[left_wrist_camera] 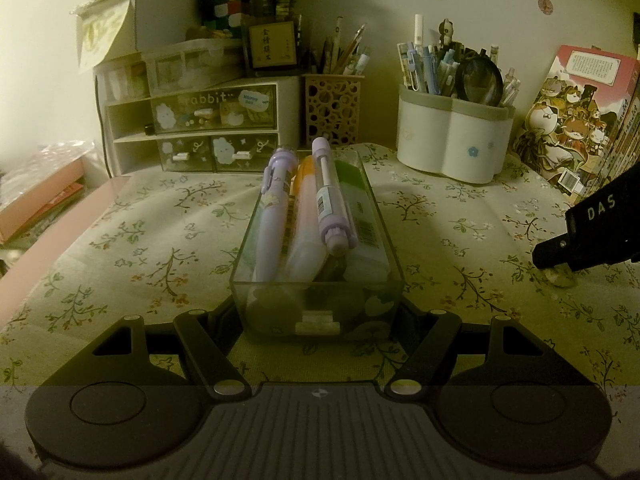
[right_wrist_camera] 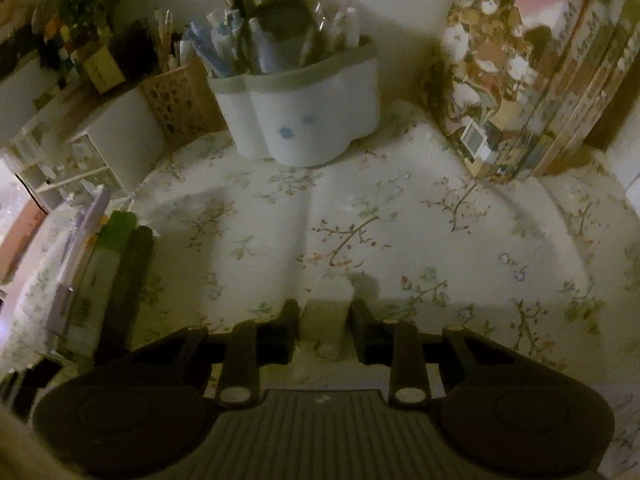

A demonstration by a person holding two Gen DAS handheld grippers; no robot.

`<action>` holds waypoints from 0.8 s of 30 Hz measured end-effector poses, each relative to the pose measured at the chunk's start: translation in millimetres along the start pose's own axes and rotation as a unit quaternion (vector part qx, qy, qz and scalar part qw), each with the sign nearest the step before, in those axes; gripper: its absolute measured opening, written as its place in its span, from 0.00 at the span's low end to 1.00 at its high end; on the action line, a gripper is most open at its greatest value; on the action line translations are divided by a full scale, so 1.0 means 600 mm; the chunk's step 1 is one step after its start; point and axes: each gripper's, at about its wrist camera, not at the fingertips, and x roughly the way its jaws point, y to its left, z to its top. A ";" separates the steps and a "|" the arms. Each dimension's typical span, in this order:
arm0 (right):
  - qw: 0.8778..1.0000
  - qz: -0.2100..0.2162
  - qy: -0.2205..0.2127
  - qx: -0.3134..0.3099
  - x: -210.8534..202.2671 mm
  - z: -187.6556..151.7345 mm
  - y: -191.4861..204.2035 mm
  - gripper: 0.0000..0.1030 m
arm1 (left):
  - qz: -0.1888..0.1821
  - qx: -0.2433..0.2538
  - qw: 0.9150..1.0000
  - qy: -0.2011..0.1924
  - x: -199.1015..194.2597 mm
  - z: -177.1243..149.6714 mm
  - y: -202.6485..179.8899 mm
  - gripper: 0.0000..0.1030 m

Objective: Organize stationery
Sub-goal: 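Carry the white eraser over the clear box with the right tool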

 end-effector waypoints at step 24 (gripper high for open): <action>0.986 0.159 -0.019 -0.055 -0.034 0.045 0.142 0.27 | -0.002 0.001 1.000 0.000 -0.001 0.001 0.000 0.70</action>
